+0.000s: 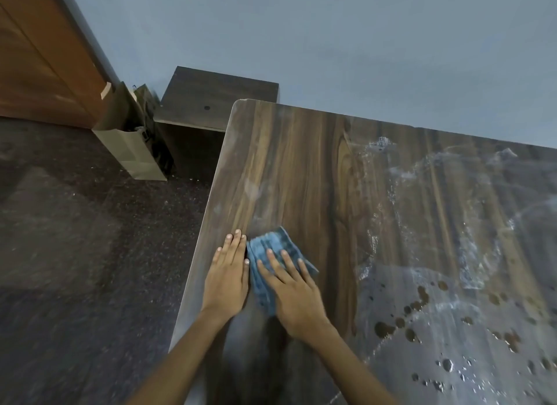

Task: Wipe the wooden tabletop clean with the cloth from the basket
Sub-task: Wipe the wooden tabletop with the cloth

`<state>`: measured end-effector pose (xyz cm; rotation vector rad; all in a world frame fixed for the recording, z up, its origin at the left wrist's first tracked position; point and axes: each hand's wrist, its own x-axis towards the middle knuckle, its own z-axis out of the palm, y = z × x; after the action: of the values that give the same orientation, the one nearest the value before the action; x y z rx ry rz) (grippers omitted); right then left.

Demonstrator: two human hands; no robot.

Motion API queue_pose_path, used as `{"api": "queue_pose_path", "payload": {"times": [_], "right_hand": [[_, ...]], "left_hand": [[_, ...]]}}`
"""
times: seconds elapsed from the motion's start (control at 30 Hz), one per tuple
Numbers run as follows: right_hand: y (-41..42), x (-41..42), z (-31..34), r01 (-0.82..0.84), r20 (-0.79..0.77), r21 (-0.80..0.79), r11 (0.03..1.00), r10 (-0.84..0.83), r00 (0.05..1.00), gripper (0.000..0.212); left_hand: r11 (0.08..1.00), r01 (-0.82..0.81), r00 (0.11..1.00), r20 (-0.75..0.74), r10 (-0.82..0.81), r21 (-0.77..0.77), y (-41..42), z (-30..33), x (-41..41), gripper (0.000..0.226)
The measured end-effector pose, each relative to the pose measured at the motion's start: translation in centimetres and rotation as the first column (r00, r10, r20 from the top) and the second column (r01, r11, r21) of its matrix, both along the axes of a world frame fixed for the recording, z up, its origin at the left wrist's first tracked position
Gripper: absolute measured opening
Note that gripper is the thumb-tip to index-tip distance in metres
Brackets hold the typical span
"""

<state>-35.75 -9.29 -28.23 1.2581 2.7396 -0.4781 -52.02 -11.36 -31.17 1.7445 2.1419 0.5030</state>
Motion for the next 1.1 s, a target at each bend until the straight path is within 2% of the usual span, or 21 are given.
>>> {"api": "queue_pose_path", "payload": {"times": [0.13, 0.23, 0.3, 0.4, 0.47, 0.53, 0.6, 0.67, 0.73, 0.8, 0.87, 0.93, 0.97, 1.03, 1.1], "right_hand": [[2.9, 4.3, 0.7, 0.253, 0.053, 0.051, 0.966, -0.255, 0.965, 0.065], [6.6, 2.5, 1.3, 0.377, 0.132, -0.005, 0.926, -0.373, 0.918, 0.073], [6.0, 0.5, 1.3, 0.352, 0.11, 0.012, 0.936, -0.351, 0.93, 0.069], [0.6, 0.0, 0.8, 0.092, 0.047, -0.025, 0.995, -0.09, 0.995, 0.064], [-3.1, 2.3, 0.4, -0.029, 0.043, -0.008, 1.0, 0.03, 0.999, 0.061], [-4.5, 5.4, 0.5, 0.081, 0.028, -0.005, 0.997, -0.081, 0.996, 0.056], [-2.7, 7.5, 0.9, 0.219, 0.08, 0.026, 0.975, -0.22, 0.972, 0.054], [0.4, 7.3, 1.4, 0.345, 0.105, -0.034, 0.938, -0.34, 0.935, 0.05], [2.3, 5.3, 1.4, 0.424, 0.124, -0.005, 0.906, -0.42, 0.899, 0.053], [1.9, 2.9, 1.4, 0.407, 0.096, 0.016, 0.913, -0.406, 0.909, 0.058], [-0.8, 1.4, 1.0, 0.258, 0.079, -0.006, 0.966, -0.256, 0.963, 0.06], [-5.2, 1.5, 0.7, 0.066, 0.067, -0.047, 0.997, -0.063, 0.996, 0.067], [-7.0, 2.4, 0.6, 0.026, 0.073, -0.045, 0.999, -0.022, 0.997, 0.073], [-9.2, 5.5, 0.1, 0.066, 0.071, 0.005, 0.998, -0.066, 0.995, 0.076], [-8.9, 8.5, 0.5, 0.187, 0.093, 0.014, 0.982, -0.188, 0.978, 0.072]], "left_hand": [[1.0, -0.018, 1.0, -0.021, 0.017, -0.009, -0.5, 0.4, 0.6, 0.062], [0.999, -0.028, 0.999, -0.023, 0.027, -0.027, -0.5, 0.6, 0.9, 0.065], [0.999, -0.027, 0.999, -0.021, 0.026, -0.038, -0.7, 0.6, 1.0, 0.069], [0.999, -0.013, 1.0, -0.005, 0.013, -0.053, -1.2, 0.5, 0.9, 0.073], [0.999, 0.0, 1.0, 0.001, 0.0, -0.054, -1.6, 0.5, 0.9, 0.074], [0.998, 0.007, 1.0, 0.003, -0.007, -0.055, -2.2, 0.5, 1.0, 0.073], [0.998, 0.0, 1.0, -0.001, 0.0, -0.056, -2.7, 0.4, 1.1, 0.072], [0.998, -0.013, 1.0, 0.0, 0.013, -0.06, -2.9, 0.5, 1.4, 0.07], [0.996, -0.023, 1.0, -0.003, 0.023, -0.081, -3.0, 0.5, 1.6, 0.064], [0.996, -0.025, 1.0, -0.001, 0.025, -0.087, -3.3, 0.5, 1.7, 0.065], [0.997, -0.022, 1.0, 0.01, 0.023, -0.079, -3.6, 0.4, 1.8, 0.068], [0.997, -0.007, 1.0, 0.003, 0.008, -0.079, -4.0, 0.3, 1.7, 0.06], [0.997, 0.005, 1.0, 0.0, -0.005, -0.074, -4.3, 0.2, 1.7, 0.059], [0.998, 0.023, 1.0, 0.008, -0.022, -0.052, -5.0, 0.4, 1.7, 0.065], [0.998, 0.027, 1.0, 0.006, -0.026, -0.056, -5.8, 0.5, 1.9, 0.07]]}}
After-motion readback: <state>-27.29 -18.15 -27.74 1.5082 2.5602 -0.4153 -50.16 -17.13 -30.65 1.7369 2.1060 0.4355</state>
